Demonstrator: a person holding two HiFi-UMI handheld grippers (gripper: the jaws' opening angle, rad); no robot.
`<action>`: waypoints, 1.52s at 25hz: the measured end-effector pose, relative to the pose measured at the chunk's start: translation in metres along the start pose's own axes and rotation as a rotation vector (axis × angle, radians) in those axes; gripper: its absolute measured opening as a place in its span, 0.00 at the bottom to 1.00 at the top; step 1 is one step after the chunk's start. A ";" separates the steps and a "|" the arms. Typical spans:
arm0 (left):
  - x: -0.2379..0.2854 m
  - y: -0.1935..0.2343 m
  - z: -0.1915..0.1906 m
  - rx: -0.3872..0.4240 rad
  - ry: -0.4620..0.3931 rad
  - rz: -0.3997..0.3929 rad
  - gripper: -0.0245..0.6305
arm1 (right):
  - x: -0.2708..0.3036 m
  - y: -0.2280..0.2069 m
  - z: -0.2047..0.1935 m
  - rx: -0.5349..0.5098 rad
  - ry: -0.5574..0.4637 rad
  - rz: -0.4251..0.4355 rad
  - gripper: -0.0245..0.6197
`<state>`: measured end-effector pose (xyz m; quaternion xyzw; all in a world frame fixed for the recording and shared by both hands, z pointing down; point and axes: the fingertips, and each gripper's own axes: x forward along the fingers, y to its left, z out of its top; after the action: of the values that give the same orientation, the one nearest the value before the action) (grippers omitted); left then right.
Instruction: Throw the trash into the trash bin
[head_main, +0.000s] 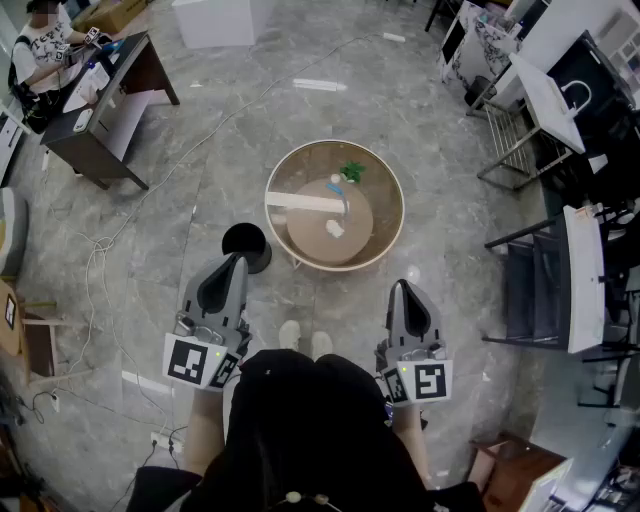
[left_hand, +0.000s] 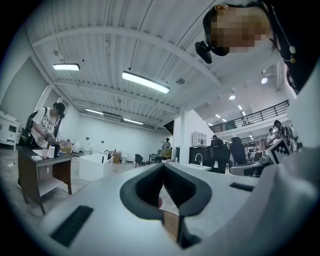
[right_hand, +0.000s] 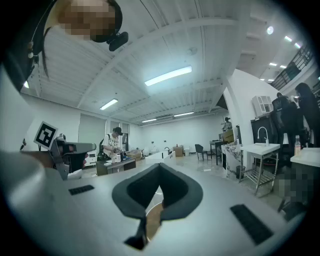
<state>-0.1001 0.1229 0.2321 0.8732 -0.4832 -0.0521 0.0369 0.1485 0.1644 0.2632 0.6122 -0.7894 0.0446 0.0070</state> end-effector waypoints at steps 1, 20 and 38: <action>0.000 0.001 0.000 -0.001 0.000 0.000 0.05 | 0.000 0.001 0.000 -0.002 0.001 0.000 0.04; 0.000 -0.003 -0.009 -0.027 0.022 -0.133 0.06 | 0.005 0.015 -0.010 0.056 0.003 0.057 0.04; 0.072 -0.002 -0.122 -0.103 0.320 -0.286 0.27 | 0.064 -0.011 -0.143 0.013 0.398 0.148 0.24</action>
<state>-0.0451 0.0642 0.3484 0.9270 -0.3390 0.0578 0.1500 0.1368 0.1113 0.4102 0.5318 -0.8149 0.1699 0.1557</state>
